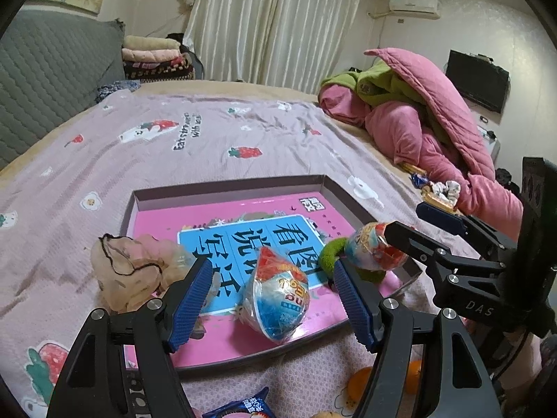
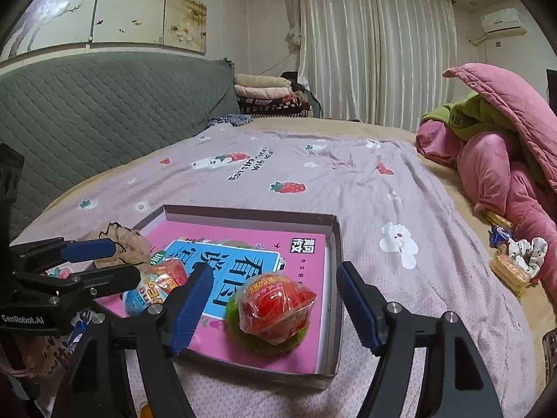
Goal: Organize objects
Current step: 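Withdraw both tools from the tray toward the cookie packet and oranges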
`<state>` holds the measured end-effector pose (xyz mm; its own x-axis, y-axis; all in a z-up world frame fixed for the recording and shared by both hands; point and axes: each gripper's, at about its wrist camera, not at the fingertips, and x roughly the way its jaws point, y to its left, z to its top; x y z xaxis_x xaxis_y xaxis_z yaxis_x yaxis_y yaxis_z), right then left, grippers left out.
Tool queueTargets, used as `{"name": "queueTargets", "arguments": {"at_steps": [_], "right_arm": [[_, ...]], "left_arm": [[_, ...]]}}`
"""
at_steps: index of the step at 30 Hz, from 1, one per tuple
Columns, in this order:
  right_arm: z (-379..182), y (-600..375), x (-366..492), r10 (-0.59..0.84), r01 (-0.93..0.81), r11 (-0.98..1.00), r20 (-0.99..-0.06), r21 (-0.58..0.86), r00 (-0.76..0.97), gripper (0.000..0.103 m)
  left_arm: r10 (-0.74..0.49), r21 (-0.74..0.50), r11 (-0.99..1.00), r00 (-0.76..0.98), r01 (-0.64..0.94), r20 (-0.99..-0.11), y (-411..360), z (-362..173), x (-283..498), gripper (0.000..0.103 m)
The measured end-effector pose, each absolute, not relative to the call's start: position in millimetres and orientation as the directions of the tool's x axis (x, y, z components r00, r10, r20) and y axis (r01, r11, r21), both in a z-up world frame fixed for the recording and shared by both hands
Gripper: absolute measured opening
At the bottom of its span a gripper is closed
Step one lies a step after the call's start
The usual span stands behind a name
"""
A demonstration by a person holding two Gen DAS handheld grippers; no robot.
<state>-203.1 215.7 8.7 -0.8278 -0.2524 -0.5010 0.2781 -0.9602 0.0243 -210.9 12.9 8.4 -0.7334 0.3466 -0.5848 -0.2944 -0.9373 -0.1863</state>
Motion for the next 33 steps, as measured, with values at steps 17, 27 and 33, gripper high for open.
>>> {"name": "queueTargets", "arguments": {"at_steps": [17,27,33], "right_arm": [[25,220,-190,-0.320,0.317,-0.945,-0.409,0.077,-0.855,0.081],[38,221,-176,-0.365,0.354,-0.930,-0.340,0.096,-0.867,0.087],[43,224,-171,-0.373,0.357,-0.928,-0.313,0.111,-0.873,0.087]], "left_arm": [[0.335,-0.184,-0.942,-0.771,-0.280,-0.541,0,25,-199,0.078],[0.319,-0.177,-0.948,-0.791,-0.265,-0.523,-13,31,-187,0.080],[0.312,-0.172,-0.950,-0.800,-0.260,-0.513,-19,32,-182,0.080]]}}
